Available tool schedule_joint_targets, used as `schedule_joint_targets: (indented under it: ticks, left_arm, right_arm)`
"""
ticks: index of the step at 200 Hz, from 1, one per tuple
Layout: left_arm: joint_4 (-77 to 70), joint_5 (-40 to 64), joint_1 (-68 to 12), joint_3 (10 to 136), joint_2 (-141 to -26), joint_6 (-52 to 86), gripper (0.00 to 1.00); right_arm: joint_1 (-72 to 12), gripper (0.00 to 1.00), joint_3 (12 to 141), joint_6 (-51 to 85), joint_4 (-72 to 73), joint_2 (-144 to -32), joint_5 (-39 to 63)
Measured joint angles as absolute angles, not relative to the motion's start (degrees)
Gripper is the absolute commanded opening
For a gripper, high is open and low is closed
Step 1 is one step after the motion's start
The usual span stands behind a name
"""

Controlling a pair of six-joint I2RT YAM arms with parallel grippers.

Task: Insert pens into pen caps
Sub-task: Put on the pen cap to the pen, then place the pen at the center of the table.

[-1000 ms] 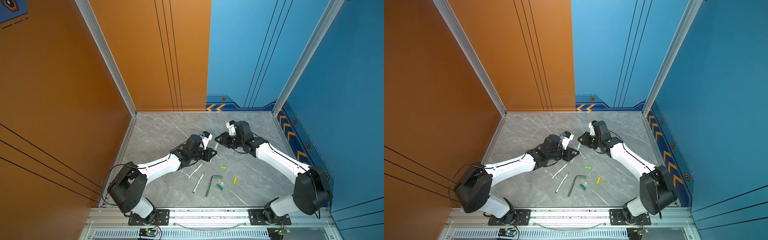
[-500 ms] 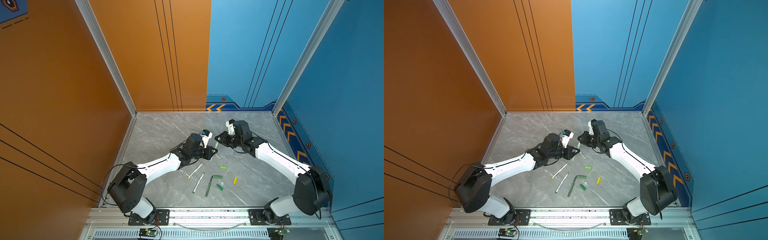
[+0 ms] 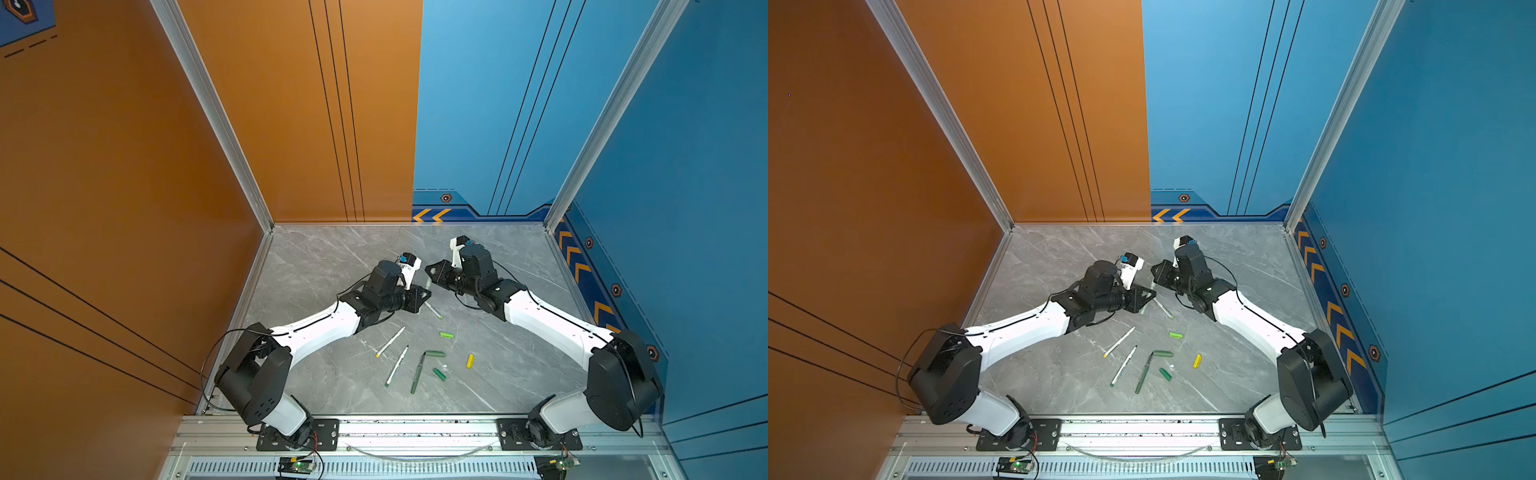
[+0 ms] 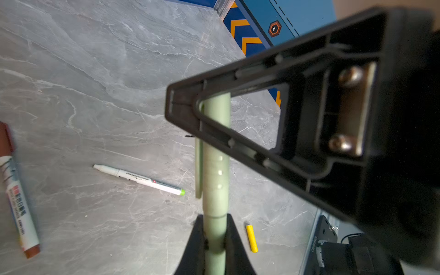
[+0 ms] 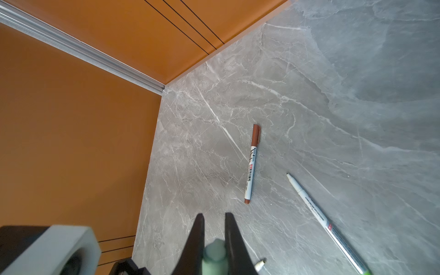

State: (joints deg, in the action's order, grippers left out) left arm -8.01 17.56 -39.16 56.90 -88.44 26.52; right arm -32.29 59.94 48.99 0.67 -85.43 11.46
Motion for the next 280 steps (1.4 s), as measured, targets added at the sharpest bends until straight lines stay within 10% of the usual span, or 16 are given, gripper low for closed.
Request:
schedule_joint_targets:
  ticks: [68,137,280]
  left_arm:
    - [-9.9,15.7,-38.9,56.9,-89.6,23.6,0.00]
    - [-12.8,6.0,-34.8,56.9,-89.6,27.3,0.00]
    - [20.6,-11.2,-29.5,72.9,-107.2,24.9,0.00]
  right_arm:
    - [-32.2,0.06,59.9,49.5,2.9,-86.4,10.2]
    - [-25.6,0.56,63.2,49.6,-2.0,-82.7,22.9]
    - [-21.0,0.58,58.1,44.8,-8.0,-76.7,25.8]
